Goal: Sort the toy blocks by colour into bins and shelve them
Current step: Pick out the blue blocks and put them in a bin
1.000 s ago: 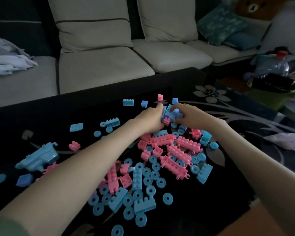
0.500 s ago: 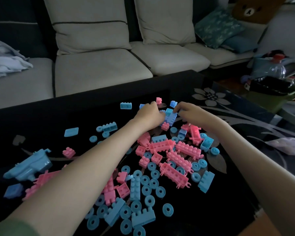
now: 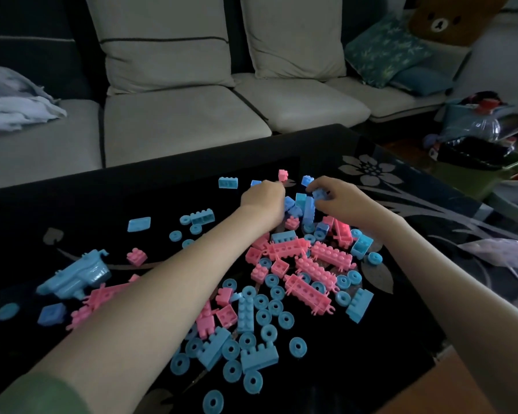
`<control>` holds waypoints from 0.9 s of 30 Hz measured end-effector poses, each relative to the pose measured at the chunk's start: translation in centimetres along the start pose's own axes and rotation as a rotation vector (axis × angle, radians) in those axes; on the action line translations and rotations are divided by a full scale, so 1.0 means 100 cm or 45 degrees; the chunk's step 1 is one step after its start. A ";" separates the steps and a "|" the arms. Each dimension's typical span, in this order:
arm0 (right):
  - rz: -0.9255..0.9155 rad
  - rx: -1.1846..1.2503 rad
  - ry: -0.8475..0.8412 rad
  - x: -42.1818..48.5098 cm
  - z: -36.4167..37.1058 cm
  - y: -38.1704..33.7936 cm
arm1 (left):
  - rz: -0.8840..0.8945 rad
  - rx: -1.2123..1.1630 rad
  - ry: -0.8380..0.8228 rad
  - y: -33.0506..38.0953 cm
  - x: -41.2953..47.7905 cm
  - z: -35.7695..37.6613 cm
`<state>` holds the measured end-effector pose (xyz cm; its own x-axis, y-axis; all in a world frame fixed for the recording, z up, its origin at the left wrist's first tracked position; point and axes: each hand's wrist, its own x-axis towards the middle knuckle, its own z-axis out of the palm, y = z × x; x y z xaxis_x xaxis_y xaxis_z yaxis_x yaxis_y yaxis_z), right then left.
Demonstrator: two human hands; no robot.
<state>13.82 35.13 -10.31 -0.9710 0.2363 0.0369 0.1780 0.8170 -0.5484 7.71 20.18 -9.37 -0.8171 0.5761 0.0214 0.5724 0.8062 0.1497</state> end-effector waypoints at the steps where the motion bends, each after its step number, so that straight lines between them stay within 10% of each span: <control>1: 0.003 0.040 0.026 -0.005 -0.003 -0.004 | -0.014 -0.027 0.025 -0.001 -0.004 -0.002; 13: -0.346 0.667 -0.270 -0.065 0.037 -0.152 | -0.206 0.053 0.163 -0.123 -0.149 -0.109; 21: -0.819 0.638 -0.786 -0.146 0.132 -0.320 | -0.842 0.071 -0.080 -0.245 -0.330 -0.136; 27: -0.989 0.238 -0.751 -0.175 0.196 -0.352 | -0.807 -0.103 -0.113 -0.256 -0.363 -0.089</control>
<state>21.46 -8.08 -7.97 -0.7405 -0.6704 0.0480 -0.5201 0.5264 -0.6726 22.07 -22.54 -5.15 -0.9842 0.0029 -0.1768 -0.0296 0.9831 0.1807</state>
